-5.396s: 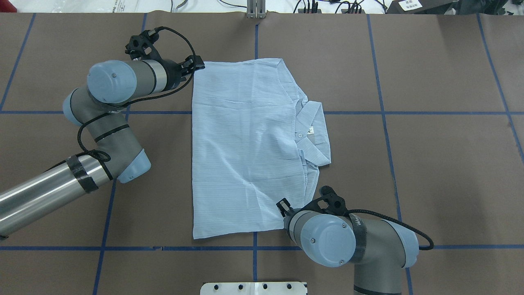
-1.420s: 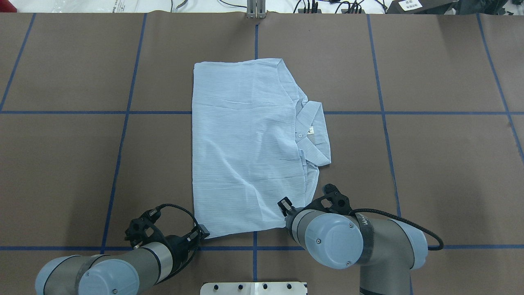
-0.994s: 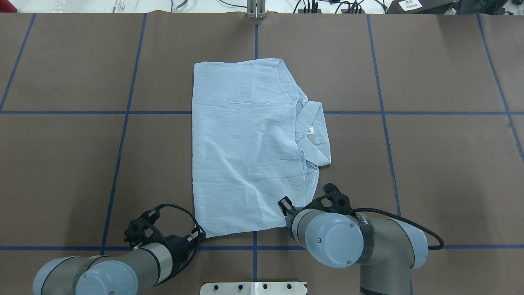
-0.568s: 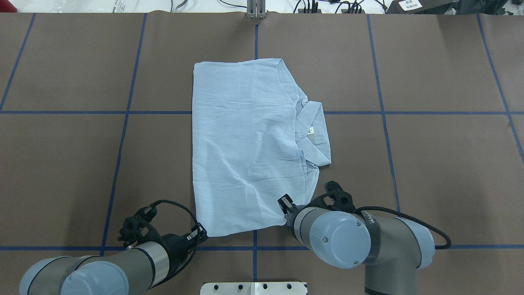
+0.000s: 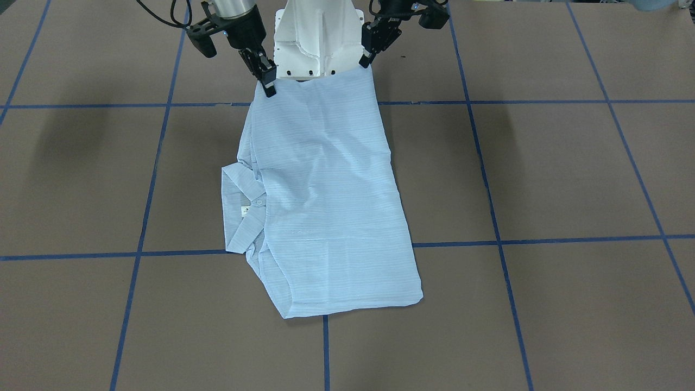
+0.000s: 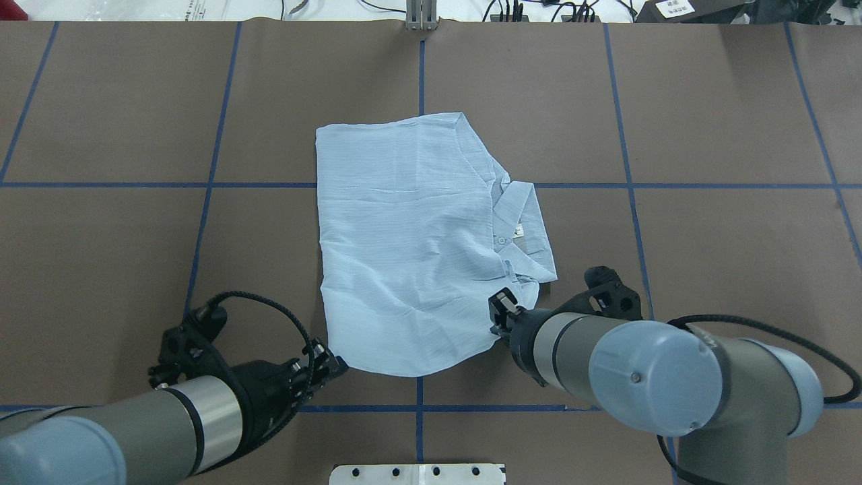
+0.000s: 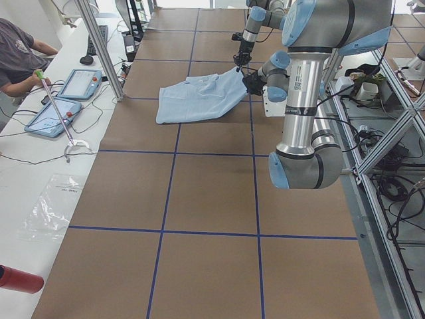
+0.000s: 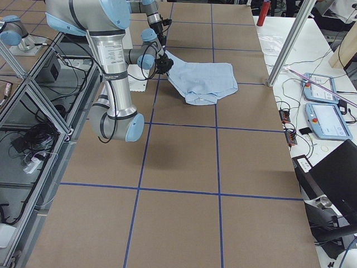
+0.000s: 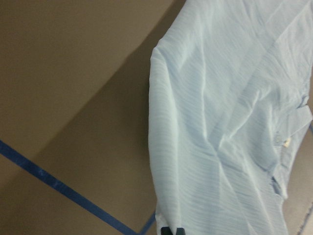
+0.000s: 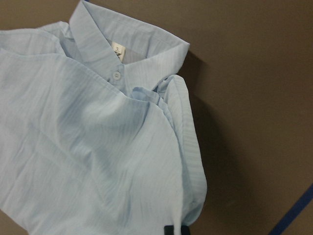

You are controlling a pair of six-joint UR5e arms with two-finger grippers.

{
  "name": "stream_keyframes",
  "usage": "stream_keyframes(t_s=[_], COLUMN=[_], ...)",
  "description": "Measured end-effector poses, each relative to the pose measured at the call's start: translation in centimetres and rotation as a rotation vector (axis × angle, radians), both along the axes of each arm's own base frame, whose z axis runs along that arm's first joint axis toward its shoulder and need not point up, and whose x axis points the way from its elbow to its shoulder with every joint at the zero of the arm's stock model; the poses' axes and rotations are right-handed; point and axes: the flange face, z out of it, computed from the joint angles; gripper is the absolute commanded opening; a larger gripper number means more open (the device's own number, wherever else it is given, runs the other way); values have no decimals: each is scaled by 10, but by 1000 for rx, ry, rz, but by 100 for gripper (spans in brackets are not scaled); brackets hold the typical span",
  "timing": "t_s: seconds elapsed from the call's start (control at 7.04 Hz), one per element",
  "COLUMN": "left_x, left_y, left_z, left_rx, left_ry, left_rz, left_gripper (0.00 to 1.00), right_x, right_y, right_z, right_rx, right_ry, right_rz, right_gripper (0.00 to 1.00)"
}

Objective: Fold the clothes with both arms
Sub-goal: 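Lift the near edge with both grippers and fold it over the far half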

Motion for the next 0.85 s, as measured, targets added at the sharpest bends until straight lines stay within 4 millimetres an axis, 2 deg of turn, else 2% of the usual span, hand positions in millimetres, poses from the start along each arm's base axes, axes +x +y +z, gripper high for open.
stream_keyframes(t_s=[0.14,0.28,0.43,0.57,0.85], left_x=[-17,-22,-18,-16,-8], left_y=[-27,-61,-98,-126,-161], left_z=[-15,-22,-21,-16,-10], left_rx=[40,83,116,134,145], left_ry=[6,-20,-67,-104,-152], left_rz=[-30,-63,-79,-91,-115], left_gripper=[0,0,0,0,0], right_x=[10,8,4,1,-17], right_y=[-21,-52,-89,-120,-167], right_z=[-12,-20,-25,-26,-27], right_rx=[9,25,41,45,38], right_ry=[-13,-4,19,41,89], right_rz=[33,64,81,86,86], right_gripper=[0,0,0,0,0])
